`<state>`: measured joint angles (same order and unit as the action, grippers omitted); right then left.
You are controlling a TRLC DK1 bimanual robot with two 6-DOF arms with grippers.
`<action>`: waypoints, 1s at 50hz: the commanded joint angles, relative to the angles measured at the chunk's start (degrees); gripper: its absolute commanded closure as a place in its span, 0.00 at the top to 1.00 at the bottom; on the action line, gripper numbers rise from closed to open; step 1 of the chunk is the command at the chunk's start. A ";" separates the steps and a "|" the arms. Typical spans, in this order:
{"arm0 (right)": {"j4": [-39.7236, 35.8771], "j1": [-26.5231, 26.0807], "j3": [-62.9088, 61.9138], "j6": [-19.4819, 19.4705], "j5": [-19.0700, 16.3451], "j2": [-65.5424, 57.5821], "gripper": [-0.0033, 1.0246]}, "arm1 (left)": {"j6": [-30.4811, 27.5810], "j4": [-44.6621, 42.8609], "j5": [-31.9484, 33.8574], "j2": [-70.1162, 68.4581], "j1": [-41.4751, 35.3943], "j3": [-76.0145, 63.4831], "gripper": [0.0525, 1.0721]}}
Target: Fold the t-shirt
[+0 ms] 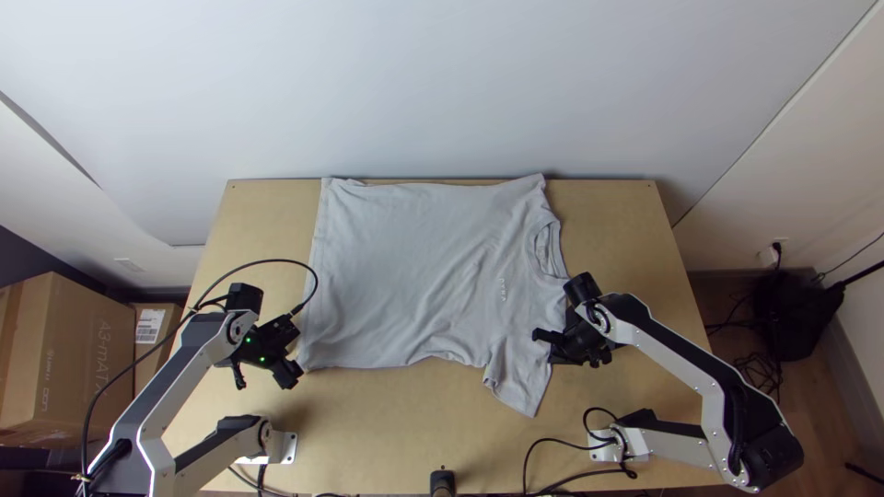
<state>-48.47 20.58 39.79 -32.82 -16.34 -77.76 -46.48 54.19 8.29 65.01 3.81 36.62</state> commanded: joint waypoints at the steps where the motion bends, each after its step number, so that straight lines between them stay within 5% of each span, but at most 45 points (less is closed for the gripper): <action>1: 1.18 -0.36 0.11 -1.11 0.69 -1.61 0.03 | 0.95 -1.37 -0.21 0.55 -0.47 -1.47 0.56; 6: 1.18 -0.45 0.02 -1.20 0.69 -1.61 0.03 | 2.36 -3.13 0.58 -0.24 -0.47 -1.82 0.24; 15: 1.18 -1.77 0.46 -0.84 0.69 -1.26 0.03 | 2.62 -2.51 0.93 -1.56 -0.83 -2.52 0.20; 18: 0.92 -2.56 0.99 -0.40 0.78 -0.82 0.03 | 3.06 -2.78 1.11 -2.00 -0.56 -2.34 0.02; 31: 0.57 -7.83 3.45 1.27 0.78 1.55 0.03 | 7.28 -3.83 6.12 -2.52 4.89 1.35 0.03; 40: -0.14 -9.42 5.30 3.11 0.78 2.70 0.03 | 16.68 -6.38 15.44 -4.37 6.73 4.51 0.03; 50: 1.27 -7.48 10.57 6.89 0.78 6.04 0.03 | 31.98 -14.73 13.85 -7.18 1.72 4.95 0.02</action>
<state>-48.01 11.99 45.98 -28.32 -15.90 -74.30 -23.64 42.96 22.87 58.98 7.33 39.94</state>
